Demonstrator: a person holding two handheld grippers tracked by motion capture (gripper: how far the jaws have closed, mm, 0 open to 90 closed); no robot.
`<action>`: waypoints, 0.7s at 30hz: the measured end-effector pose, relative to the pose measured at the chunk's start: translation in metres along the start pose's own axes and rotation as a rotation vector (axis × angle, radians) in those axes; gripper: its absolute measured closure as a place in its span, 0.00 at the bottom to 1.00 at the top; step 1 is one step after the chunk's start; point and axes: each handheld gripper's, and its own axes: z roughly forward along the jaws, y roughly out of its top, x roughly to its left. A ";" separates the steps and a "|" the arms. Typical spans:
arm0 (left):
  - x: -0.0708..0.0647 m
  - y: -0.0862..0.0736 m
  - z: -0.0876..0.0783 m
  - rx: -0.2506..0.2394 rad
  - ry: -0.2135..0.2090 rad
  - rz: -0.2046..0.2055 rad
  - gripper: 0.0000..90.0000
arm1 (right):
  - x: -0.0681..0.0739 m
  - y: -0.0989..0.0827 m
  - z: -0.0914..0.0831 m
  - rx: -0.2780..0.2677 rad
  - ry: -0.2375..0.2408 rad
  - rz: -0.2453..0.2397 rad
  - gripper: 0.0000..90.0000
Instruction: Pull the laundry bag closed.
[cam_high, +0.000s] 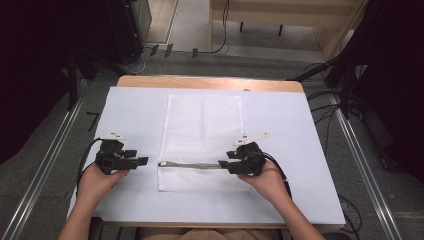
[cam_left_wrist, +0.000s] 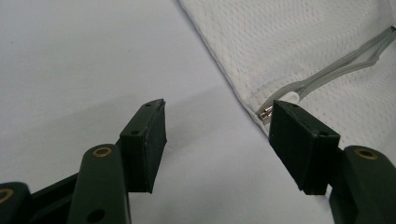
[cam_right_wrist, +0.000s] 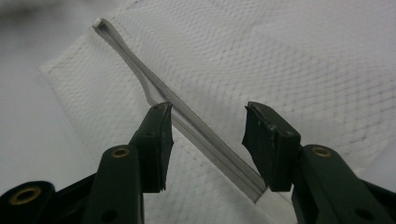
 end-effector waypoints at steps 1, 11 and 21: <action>0.000 0.000 0.000 0.000 0.000 -0.003 0.42 | 0.003 0.001 0.001 -0.001 0.003 0.000 0.60; 0.000 0.000 -0.001 -0.001 0.004 -0.002 0.42 | 0.017 0.008 0.008 -0.003 0.024 -0.032 0.60; 0.000 -0.002 -0.002 0.004 0.012 -0.009 0.44 | 0.029 0.036 0.020 0.006 0.069 -0.081 0.60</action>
